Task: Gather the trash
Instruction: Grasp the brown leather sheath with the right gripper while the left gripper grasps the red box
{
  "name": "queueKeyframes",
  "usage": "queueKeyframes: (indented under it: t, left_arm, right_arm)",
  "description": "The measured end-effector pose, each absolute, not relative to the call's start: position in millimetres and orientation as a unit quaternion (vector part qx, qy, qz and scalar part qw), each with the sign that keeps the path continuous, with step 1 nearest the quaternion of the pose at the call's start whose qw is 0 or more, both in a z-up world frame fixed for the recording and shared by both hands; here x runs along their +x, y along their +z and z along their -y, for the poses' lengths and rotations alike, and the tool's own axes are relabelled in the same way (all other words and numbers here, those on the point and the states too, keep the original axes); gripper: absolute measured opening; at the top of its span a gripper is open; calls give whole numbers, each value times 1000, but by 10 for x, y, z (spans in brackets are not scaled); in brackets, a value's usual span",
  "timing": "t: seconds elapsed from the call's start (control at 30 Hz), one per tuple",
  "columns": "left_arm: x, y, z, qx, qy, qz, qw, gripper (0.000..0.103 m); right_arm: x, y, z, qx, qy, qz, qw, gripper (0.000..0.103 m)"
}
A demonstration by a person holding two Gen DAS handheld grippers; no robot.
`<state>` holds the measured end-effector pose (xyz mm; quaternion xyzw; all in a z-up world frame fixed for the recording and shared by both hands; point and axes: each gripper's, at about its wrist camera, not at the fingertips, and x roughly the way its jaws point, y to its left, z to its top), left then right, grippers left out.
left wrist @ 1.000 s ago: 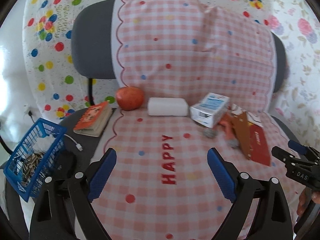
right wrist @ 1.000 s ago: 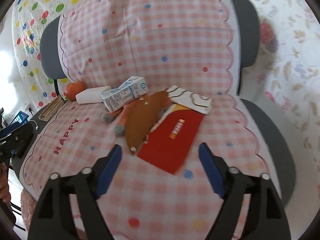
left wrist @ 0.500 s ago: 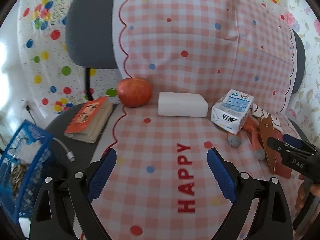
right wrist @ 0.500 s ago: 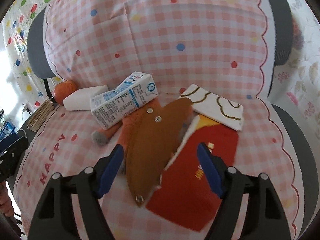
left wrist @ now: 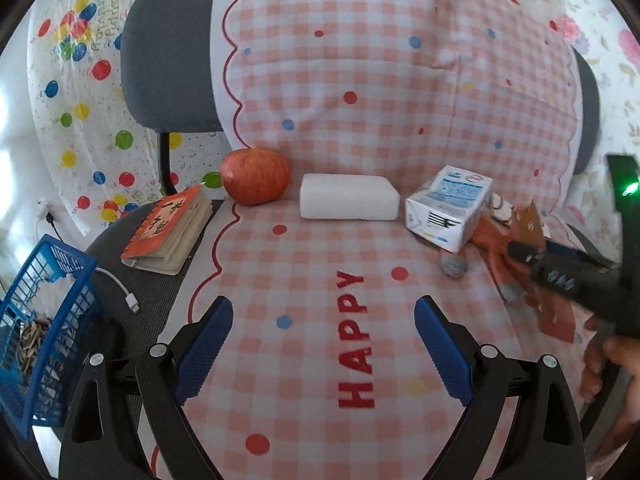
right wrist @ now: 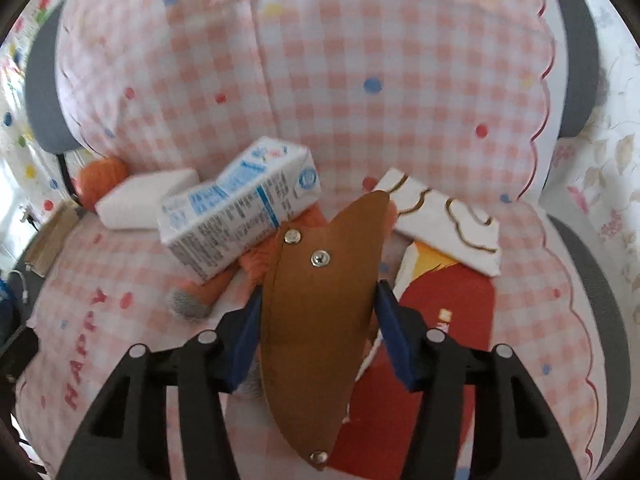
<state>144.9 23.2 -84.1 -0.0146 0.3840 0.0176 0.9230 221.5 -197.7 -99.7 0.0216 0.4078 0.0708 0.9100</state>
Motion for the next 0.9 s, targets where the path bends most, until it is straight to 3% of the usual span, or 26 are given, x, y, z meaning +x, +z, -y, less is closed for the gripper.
queueKeyframes:
  t: [0.27,0.47,0.6,0.67,0.73,0.9]
  left_arm:
    - [1310,-799,290,17,-43,-383,923,91]
    - [1323,-828,902,32,-118,-381,917,89]
    - [1406,-883,1258,28,-164,-395,904,76]
    - [1470,-951,1485,32,-180,-405,896,77]
    - [1511,-1018,1665,41,-185,-414,890,88]
    - [1648,-1260,2114,101,-172,-432,880,88]
  right_arm:
    - [1507,-474,2788,64,52,-339,937,53]
    - [1094,-516,3280,50,0,-328,943,53]
    - [910,-566,3577,76,-14,-328,942,54]
    - [862,-607,3693,90,-18,-328,940,54]
    - [819,-641,3786,101,-20,-329,939,54]
    - [772,-713,3938,117,-21,-330,936,54]
